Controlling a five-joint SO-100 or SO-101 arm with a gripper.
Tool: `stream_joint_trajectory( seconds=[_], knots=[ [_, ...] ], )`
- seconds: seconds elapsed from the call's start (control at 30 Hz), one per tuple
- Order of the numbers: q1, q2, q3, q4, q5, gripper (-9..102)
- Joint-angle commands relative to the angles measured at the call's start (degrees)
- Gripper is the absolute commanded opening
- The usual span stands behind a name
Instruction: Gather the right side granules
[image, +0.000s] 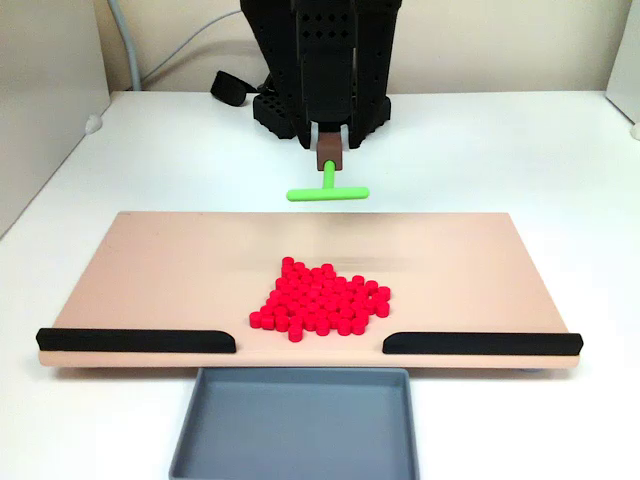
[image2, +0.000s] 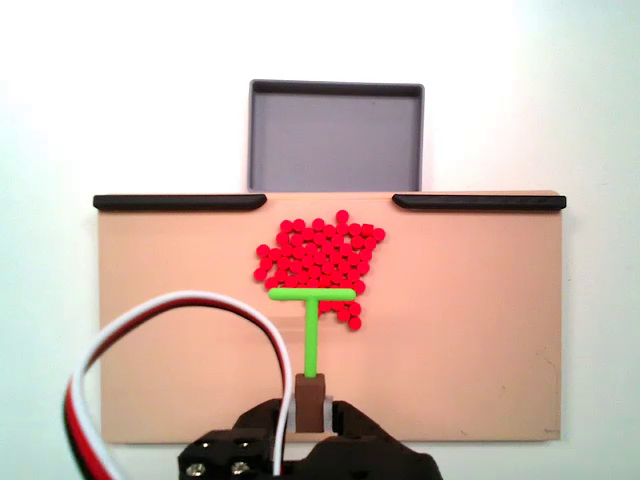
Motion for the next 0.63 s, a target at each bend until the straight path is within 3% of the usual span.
stream_joint_trajectory(
  seconds=[0.0,0.6],
  knots=[
    [-0.3,1.9,-0.6,-0.3,0.9,0],
    [-2.7,-2.1,-1.2,-0.4,0.5,0]
  ],
)
